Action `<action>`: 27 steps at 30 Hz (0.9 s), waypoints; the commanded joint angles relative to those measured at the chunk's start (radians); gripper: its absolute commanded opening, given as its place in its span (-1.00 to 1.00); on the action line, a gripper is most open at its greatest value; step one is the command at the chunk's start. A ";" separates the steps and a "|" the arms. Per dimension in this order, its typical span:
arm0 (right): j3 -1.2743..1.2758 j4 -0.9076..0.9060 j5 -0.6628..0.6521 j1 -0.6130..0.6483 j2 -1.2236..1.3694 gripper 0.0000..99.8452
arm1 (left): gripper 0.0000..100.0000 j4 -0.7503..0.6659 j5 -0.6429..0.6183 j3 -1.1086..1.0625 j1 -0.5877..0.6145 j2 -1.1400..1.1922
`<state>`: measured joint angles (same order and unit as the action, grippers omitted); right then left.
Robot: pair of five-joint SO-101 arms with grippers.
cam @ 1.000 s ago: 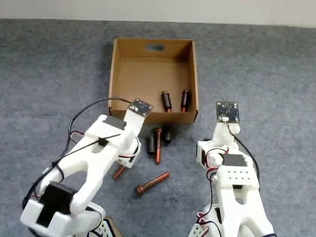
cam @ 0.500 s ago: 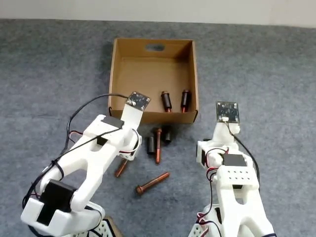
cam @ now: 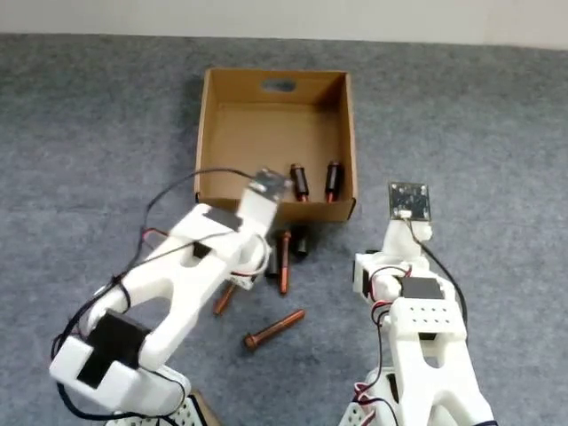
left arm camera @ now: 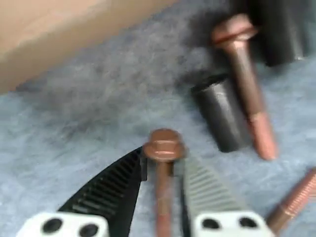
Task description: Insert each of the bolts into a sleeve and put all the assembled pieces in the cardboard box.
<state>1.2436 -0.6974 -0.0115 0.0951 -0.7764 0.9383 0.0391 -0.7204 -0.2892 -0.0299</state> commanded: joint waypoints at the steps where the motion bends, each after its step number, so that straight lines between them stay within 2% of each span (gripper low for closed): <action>1: -0.004 0.019 0.003 -0.012 -0.025 -0.99 | -0.97 0.011 -0.005 0.025 -0.001 0.013; 4: -0.004 0.019 0.003 -0.012 -0.025 -0.99 | -0.99 0.017 -0.011 0.025 0.004 0.013; 8: -0.004 0.019 0.003 -0.012 -0.025 -0.99 | -0.99 0.055 -0.109 0.033 0.050 -0.027; 17: -0.015 0.016 0.008 -0.001 -0.027 -0.99 | -0.99 0.129 -0.123 0.025 0.151 -0.464; 20: -0.016 0.016 0.005 0.047 -0.074 -0.99 | -0.99 0.126 -0.123 0.025 0.148 -0.593; 27: -0.010 0.021 0.005 0.251 -0.306 -0.99 | -0.99 0.123 -0.124 0.028 0.148 -0.835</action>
<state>1.2436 -0.6974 -0.0115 0.2746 -0.9805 1.0579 -0.0790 -0.7112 -0.1496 -0.7587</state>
